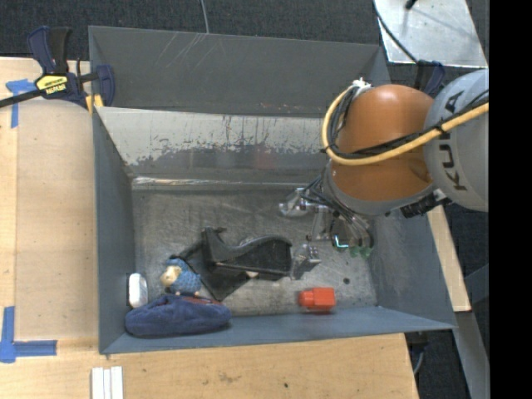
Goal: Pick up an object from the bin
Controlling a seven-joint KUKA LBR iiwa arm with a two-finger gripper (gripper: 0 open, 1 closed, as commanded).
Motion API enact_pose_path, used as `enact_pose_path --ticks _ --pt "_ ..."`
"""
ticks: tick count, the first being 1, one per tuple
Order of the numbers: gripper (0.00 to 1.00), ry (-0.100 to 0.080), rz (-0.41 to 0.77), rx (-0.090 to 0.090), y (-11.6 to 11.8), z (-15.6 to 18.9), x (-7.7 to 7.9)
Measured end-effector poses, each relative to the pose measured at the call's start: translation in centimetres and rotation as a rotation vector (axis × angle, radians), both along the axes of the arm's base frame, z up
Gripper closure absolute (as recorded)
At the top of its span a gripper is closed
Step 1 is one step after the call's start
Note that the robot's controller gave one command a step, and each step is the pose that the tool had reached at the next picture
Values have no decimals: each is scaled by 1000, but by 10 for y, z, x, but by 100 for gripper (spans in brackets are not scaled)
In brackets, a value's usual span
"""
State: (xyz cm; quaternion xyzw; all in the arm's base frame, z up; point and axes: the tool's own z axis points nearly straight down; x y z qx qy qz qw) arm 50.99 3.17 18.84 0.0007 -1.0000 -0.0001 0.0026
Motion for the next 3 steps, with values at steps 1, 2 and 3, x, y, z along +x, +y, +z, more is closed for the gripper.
enact_pose_path --ticks 1,2,3 --pt "0 -15 -240 1 67 -100 -18" --pt "100 -19 -240 3 68 -100 -17" --pt "0 -9 -241 0 67 -102 -20"
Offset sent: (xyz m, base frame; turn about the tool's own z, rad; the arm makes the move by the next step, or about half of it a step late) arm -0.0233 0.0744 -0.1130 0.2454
